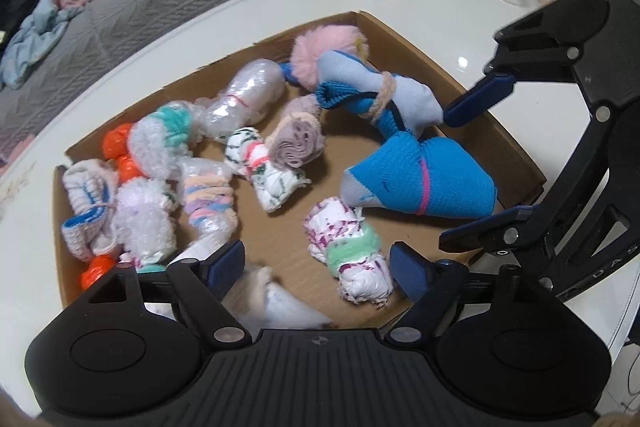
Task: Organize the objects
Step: 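Lower both bundles into the tray and open both grippers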
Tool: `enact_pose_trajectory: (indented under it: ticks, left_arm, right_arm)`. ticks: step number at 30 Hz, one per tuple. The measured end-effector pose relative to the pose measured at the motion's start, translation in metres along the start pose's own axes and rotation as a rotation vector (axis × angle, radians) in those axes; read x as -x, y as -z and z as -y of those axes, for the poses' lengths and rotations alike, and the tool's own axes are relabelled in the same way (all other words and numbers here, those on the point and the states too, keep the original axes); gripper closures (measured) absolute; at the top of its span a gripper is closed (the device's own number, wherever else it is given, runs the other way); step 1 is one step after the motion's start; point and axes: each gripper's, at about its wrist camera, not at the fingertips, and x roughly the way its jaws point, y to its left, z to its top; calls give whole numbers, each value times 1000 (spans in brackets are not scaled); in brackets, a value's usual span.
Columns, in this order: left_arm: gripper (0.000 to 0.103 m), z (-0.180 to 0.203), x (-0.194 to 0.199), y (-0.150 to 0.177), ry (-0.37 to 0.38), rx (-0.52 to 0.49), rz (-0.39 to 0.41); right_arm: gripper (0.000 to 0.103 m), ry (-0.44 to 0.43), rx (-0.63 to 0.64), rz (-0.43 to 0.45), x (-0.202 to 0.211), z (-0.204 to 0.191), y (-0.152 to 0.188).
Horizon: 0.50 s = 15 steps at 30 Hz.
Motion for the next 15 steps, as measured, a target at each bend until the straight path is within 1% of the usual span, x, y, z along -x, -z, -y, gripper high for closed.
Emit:
enact_pose_trajectory:
  ticks: [4, 7, 12, 15]
  left_arm:
    - [17, -11, 11, 9, -14, 43, -8]
    - [16, -11, 12, 7, -29, 63, -8]
    - [15, -14, 16, 7, -57, 86, -13]
    - [13, -16, 18, 6, -55, 97, -9]
  right_arm:
    - [25, 4, -24, 3, 1, -3, -3]
    - [25, 8, -27, 2, 0, -7, -4]
    - [21, 19, -43, -3, 0, -12, -5]
    - [21, 23, -65, -4, 2, -11, -4]
